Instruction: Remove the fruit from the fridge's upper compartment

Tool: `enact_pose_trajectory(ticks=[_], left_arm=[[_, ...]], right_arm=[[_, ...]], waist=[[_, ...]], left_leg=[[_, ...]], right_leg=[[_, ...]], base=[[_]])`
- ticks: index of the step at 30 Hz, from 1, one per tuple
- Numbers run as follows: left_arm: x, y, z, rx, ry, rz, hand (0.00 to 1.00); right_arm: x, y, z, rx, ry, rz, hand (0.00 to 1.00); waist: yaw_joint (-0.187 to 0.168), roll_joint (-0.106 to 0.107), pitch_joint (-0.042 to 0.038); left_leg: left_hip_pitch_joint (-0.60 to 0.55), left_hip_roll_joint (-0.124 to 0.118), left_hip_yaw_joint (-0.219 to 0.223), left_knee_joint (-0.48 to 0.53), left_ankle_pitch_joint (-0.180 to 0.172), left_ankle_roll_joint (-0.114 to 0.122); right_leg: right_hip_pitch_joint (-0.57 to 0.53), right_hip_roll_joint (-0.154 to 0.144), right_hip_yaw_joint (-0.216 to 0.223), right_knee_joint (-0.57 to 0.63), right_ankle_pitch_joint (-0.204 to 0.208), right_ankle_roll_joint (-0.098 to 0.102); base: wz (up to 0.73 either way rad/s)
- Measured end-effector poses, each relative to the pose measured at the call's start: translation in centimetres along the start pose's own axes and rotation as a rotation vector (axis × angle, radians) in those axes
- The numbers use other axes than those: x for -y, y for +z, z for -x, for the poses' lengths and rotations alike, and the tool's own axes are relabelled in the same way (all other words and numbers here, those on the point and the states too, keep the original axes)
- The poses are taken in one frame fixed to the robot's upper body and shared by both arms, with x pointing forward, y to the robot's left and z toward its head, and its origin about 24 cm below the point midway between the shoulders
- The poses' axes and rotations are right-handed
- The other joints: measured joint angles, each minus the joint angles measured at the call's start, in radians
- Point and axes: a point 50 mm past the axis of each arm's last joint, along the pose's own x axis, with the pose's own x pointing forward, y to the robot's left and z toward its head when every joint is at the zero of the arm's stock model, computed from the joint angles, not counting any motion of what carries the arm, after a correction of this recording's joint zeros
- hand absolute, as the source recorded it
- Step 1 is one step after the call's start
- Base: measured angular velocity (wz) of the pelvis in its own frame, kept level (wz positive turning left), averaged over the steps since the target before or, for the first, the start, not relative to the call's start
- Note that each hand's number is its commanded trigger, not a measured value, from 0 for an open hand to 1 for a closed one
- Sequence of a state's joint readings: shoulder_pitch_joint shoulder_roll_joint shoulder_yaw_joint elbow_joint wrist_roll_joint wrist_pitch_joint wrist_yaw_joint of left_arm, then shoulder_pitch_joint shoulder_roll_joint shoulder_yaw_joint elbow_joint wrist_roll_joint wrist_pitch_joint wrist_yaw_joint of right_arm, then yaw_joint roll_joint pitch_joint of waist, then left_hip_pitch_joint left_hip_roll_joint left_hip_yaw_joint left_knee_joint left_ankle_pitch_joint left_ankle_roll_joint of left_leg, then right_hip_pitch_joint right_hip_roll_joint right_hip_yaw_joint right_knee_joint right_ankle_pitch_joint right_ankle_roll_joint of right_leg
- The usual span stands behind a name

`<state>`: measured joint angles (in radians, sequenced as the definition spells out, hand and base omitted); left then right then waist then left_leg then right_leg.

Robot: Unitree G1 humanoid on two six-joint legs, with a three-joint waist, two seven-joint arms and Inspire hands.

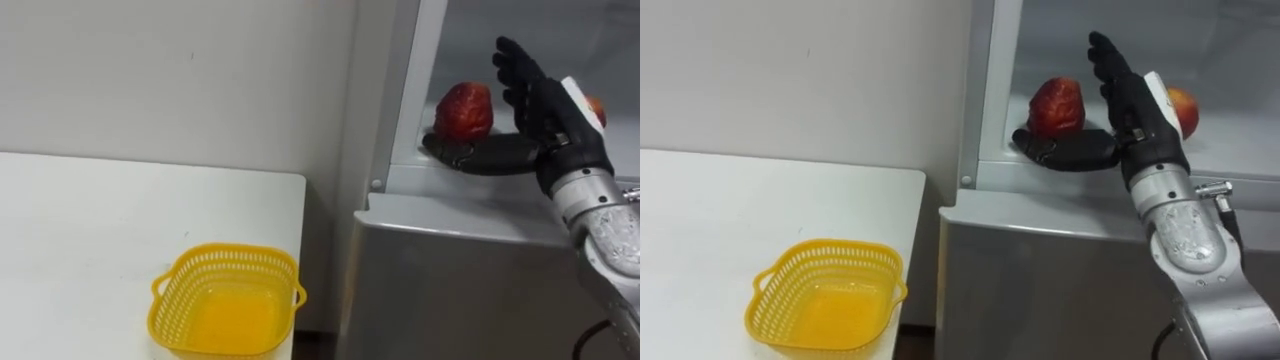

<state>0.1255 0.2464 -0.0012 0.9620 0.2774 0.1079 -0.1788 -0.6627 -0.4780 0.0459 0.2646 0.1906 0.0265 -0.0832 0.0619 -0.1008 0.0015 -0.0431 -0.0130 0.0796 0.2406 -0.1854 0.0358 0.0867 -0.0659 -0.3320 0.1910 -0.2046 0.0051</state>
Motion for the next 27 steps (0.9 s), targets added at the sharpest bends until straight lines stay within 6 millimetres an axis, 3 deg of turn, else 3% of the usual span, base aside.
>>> enact_pose_trajectory(ticks=[13, 20, 21, 22, 24, 26, 27], left_arm=[[-0.2, 0.1, 0.0, -0.014, -0.021, 0.019, 0.00], [-0.8, -0.3, 0.1, -0.038, -0.017, 0.016, 0.00], [-0.9, -0.4, 0.1, -0.040, -0.016, 0.016, 0.00], [-0.9, -0.4, 0.1, -0.045, -0.015, 0.016, 0.00], [-1.1, -0.5, 0.2, -0.048, -0.012, 0.015, 0.00], [-1.1, -0.5, 0.2, -0.049, -0.011, 0.014, 0.00], [-1.1, -0.5, 0.2, -0.049, -0.011, 0.014, 0.00]], right_arm=[[0.7, 0.6, -1.0, -0.031, 0.119, 0.046, 0.00], [1.2, 0.3, -1.6, -0.089, 0.174, 0.073, 0.00], [1.2, 0.3, -1.6, -0.089, 0.177, 0.073, 0.04], [1.2, 0.3, -1.6, -0.091, 0.184, 0.073, 0.27], [1.3, 0.0, -1.6, -0.107, 0.194, 0.062, 0.64], [1.4, -0.3, -1.6, -0.124, 0.206, 0.053, 0.93], [1.3, -0.3, -1.6, -0.124, 0.212, 0.051, 1.00]], waist=[[-0.003, -0.004, -0.0044], [-0.001, -0.026, -0.0122], [-0.001, -0.027, -0.0121], [-0.002, -0.030, -0.0122], [-0.002, -0.034, -0.0101], [-0.002, -0.037, -0.0094], [-0.002, -0.036, -0.0092]], left_leg=[[0.000, 0.000, -0.002, 0.001, 0.000, 0.001], [0.002, 0.000, -0.002, -0.002, 0.002, 0.000], [0.002, 0.000, -0.002, -0.002, 0.002, 0.000], [0.001, 0.000, -0.002, -0.002, 0.002, 0.000], [0.001, 0.000, -0.002, -0.002, 0.001, 0.000], [0.000, 0.000, -0.002, -0.001, 0.001, 0.000], [-0.001, 0.000, -0.002, -0.001, 0.001, 0.000]], right_leg=[[-0.002, -0.001, -0.002, 0.004, 0.000, 0.000], [-0.002, 0.001, -0.002, 0.004, 0.000, 0.000], [-0.002, 0.001, -0.003, 0.004, 0.000, 0.000], [-0.002, 0.001, -0.003, 0.004, 0.000, 0.000], [0.000, 0.002, -0.003, 0.004, 0.000, 0.000], [0.000, 0.002, -0.003, 0.004, 0.000, 0.000], [0.000, 0.002, -0.003, 0.004, 0.000, 0.000]], base=[[0.00], [0.00], [0.00], [0.00], [0.00], [0.00], [0.00]])
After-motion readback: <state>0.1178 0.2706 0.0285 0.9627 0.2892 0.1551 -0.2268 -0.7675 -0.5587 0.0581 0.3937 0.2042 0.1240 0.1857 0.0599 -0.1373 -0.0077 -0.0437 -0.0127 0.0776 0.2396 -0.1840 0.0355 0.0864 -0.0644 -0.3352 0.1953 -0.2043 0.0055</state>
